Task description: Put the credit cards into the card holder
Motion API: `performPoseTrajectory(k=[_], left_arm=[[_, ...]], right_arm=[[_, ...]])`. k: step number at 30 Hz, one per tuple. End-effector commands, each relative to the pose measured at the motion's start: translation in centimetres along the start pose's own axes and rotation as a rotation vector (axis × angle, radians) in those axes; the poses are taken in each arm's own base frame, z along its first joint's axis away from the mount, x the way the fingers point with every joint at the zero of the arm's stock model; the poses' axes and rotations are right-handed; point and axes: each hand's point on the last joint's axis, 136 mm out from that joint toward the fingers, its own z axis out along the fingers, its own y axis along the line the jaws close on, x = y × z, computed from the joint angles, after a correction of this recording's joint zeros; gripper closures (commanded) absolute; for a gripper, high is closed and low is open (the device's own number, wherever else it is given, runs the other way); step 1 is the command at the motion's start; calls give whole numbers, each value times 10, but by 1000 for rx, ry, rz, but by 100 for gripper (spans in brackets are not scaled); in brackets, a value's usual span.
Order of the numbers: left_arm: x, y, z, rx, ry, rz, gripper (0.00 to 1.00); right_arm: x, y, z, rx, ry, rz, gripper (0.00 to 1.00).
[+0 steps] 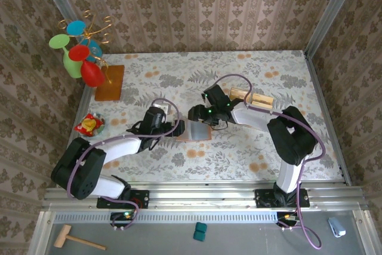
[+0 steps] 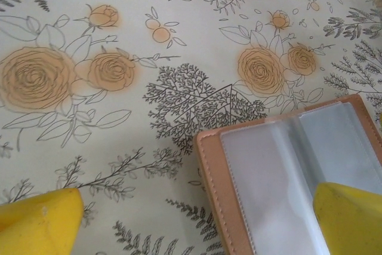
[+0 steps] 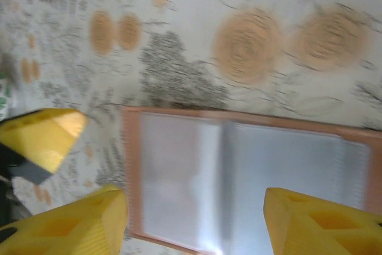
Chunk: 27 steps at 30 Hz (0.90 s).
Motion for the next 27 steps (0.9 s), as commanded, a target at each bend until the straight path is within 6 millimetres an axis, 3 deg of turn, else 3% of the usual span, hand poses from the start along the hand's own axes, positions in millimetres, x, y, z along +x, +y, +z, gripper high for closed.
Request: performPoseTrajectory(k=[1,7,18,23,27], left_arm=[[-3,-4,5,-3,16,39,0],[10,0,14,-30,66,47,0],[25,11,15,-82,109,65,0],[26,11,14,-80,113,63,0],[22,8,13,-68,103,61,0]], right_arm=[[6,-10,-4,12,-8,-24,37],[18,-29,-2,49,6,-20,37],[38,-40,-5,28,8,19,38],[30,-24,-16,9,-4,-15,37],[9,0,-41,11,-34,-98,32]])
